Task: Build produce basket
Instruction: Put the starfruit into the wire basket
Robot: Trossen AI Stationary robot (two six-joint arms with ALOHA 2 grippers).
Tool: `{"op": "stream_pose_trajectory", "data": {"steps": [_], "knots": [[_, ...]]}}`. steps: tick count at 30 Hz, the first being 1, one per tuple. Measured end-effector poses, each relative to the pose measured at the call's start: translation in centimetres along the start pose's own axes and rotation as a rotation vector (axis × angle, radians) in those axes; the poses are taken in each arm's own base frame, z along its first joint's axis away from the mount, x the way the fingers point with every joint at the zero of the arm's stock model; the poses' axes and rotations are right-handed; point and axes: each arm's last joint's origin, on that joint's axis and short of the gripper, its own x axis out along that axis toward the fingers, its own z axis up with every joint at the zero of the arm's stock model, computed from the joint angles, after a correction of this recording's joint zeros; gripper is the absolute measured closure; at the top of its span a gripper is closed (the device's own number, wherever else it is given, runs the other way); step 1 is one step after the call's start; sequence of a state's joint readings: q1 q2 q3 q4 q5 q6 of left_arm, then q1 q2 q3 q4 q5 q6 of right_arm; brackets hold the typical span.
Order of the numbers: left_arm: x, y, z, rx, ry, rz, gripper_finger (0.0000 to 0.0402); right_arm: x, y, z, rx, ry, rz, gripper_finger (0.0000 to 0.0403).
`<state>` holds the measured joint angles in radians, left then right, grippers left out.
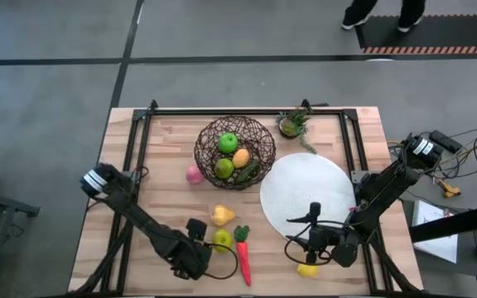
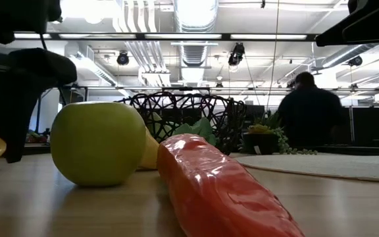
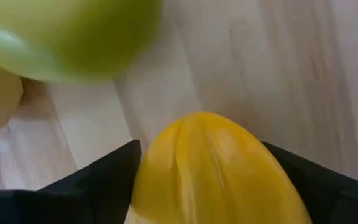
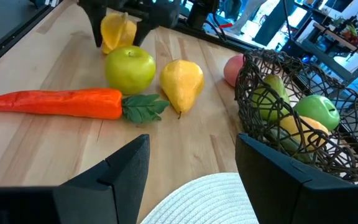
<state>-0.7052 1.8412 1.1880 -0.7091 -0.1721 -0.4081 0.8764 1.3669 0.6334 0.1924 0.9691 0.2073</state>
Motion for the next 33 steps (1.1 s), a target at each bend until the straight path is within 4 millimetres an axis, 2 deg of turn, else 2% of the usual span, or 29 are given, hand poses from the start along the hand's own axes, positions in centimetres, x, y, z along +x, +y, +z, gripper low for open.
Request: {"op": "stream_pose_trajectory", "data": {"steps": [3, 8, 14, 20, 24, 28, 33], "knots": [[0.4, 0.1, -0.1, -0.004, 0.024, -0.003, 0.0130, 0.0, 0.0, 0.0, 0.000, 0.000, 0.000, 0.0179], [-0.1, 0.2, 0.0, -0.003, 0.047, -0.006, 0.0173, 0.0, 0.0, 0.0, 0.000, 0.000, 0.000, 0.0179], [-2.4, 0.4, 1.4, -0.017, -0.024, 0.030, 0.0177, 0.0, 0.0, 0.0, 0.001, 0.000, 0.000, 0.0179], [-5.6, 2.0, 3.5, -0.084, -0.239, 0.243, 0.0178, 0.0, 0.0, 0.0, 0.001, 0.000, 0.000, 0.0179], [-7.5, 4.9, 4.9, -0.203, -0.382, 0.364, 0.0179, 0.0, 0.0, 0.0, 0.000, 0.000, 0.000, 0.0179], [-8.1, 9.5, 6.2, -0.360, -0.472, 0.456, 0.0179, 0.0, 0.0, 0.0, 0.000, 0.000, 0.000, 0.0179], [-8.4, 16.0, 7.4, -0.468, -0.526, 0.588, 0.0179, 0.0, 0.0, 0.0, 0.007, 0.000, 0.000, 0.0179]]}}
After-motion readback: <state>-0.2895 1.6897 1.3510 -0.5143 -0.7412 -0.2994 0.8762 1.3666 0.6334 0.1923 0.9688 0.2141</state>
